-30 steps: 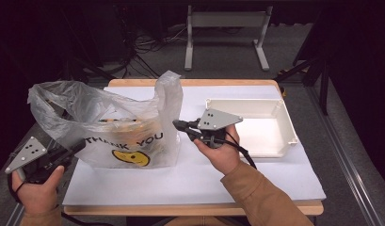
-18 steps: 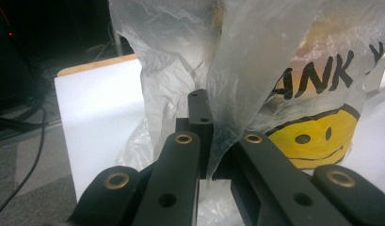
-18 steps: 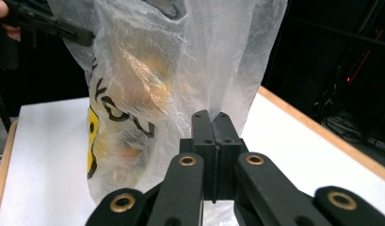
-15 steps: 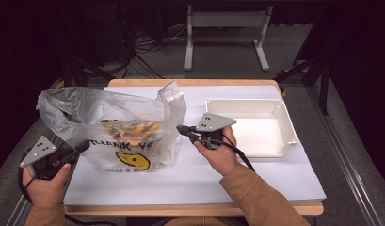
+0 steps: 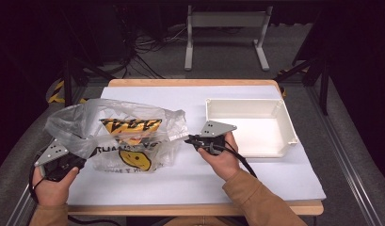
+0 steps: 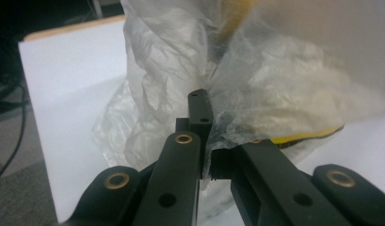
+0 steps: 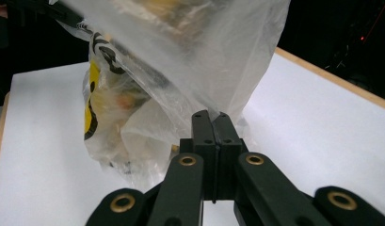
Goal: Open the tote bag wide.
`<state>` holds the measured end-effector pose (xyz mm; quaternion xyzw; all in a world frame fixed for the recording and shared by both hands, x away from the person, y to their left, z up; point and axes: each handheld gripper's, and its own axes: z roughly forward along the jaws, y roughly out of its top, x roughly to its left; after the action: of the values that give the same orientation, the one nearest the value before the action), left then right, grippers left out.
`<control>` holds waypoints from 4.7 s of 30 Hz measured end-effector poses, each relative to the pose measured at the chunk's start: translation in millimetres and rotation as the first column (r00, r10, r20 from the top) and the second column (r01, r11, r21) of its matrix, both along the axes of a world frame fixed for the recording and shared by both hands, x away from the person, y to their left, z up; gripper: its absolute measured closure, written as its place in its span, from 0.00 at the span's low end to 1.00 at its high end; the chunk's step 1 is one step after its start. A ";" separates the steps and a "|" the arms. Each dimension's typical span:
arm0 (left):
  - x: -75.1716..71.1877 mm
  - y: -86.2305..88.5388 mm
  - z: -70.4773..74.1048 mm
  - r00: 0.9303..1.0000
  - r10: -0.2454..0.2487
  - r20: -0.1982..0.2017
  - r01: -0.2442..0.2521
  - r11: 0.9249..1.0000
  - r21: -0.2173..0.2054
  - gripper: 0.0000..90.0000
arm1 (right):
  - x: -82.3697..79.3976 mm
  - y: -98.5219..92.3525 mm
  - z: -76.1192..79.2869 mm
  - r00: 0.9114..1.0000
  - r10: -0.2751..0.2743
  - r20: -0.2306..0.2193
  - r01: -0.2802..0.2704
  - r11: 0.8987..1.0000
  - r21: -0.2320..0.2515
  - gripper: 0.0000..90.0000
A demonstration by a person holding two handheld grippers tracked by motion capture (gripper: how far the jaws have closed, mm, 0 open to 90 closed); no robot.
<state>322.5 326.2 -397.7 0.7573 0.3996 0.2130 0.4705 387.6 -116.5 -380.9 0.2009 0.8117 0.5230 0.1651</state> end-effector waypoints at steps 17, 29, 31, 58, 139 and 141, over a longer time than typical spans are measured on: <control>11.7 2.5 -23.0 0.997 0.014 -0.076 -0.013 1.000 0.020 1.00 | -0.2 10.3 -29.6 0.998 0.008 -0.054 -0.010 0.999 -0.052 1.00; 20.5 -3.4 -36.0 0.988 0.034 -0.150 -0.016 0.993 0.116 1.00 | -0.7 9.9 -46.6 0.995 -0.008 -0.096 -0.002 0.994 -0.111 1.00; 21.8 -2.8 -38.8 0.986 0.032 -0.161 -0.014 0.994 0.110 1.00 | 0.2 9.5 -50.9 0.994 -0.018 -0.111 0.004 0.993 -0.122 1.00; 12.1 -10.7 -29.6 0.993 -0.028 -0.115 0.036 0.997 0.064 0.99 | -28.5 13.1 8.4 0.993 0.085 0.085 -0.089 0.994 0.055 0.39; -31.3 -24.5 18.8 1.000 -0.019 0.017 0.018 0.998 0.058 0.30 | -3.6 12.6 -34.2 0.992 -0.033 -0.122 0.034 0.999 0.000 0.68; -36.1 -23.1 25.1 0.999 -0.013 0.032 0.012 0.999 0.043 0.28 | -4.6 11.3 -32.4 0.992 -0.032 -0.122 0.032 0.999 0.002 0.64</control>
<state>286.4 303.2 -372.6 0.7661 0.3825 0.2311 0.4619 383.0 -105.2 -413.3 0.2457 0.8159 0.5087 0.1232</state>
